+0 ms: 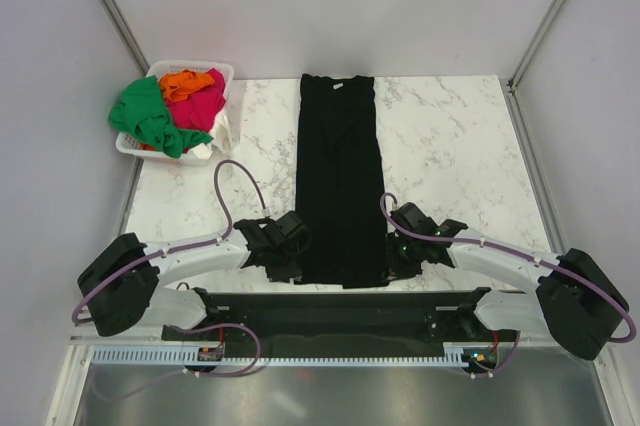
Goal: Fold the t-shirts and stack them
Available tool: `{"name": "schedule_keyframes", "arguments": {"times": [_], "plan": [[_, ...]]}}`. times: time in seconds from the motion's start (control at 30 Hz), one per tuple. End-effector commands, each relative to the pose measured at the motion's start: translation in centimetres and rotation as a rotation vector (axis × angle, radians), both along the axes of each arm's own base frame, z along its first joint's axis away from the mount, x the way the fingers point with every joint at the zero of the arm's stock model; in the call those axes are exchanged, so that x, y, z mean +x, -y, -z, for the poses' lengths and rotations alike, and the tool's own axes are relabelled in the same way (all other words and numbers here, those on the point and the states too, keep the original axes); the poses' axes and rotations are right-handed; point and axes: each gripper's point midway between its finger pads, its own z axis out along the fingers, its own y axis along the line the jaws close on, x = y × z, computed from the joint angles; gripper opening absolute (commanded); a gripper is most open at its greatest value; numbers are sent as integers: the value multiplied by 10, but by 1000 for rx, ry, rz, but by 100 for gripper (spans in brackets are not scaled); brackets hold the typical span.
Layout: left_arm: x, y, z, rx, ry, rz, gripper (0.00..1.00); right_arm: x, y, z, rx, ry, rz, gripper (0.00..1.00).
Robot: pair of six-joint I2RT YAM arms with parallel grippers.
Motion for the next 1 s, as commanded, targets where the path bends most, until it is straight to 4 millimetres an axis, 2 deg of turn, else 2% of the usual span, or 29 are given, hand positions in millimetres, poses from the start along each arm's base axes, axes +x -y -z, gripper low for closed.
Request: {"name": "schedule_keyframes", "arguments": {"times": [0.0,0.17,0.23,0.33,0.4,0.47,0.57,0.73,0.8,0.83,0.87,0.97], "plan": [[16,8,-3,-1,39,-67,39,5,-2,1,0,30,-8,20],[26,14,-4,20,51,-66,17,5,-3,0,5,35,-23,15],[30,17,-8,7,67,-70,2,6,-2,-4,6,45,-27,6],[32,26,-23,-46,92,-55,2,6,0,-9,12,65,-32,0],[29,29,-31,-80,86,-49,2,1,2,-15,14,55,-30,0],[18,32,-45,-139,67,-50,2,-4,5,-22,13,36,-20,0],[1,35,-61,-195,46,-44,2,-5,4,-42,47,53,6,0],[-23,33,-114,-290,48,-36,2,-20,11,-74,68,46,17,0],[-27,27,-123,-280,44,-30,2,-18,9,-94,93,70,36,0],[-25,30,-136,-293,62,-11,2,-13,10,-100,90,92,52,0],[-24,29,-142,-286,68,-4,2,-6,8,-113,93,122,60,0],[-5,27,-160,-219,144,21,2,19,8,-132,31,208,59,0]]}}
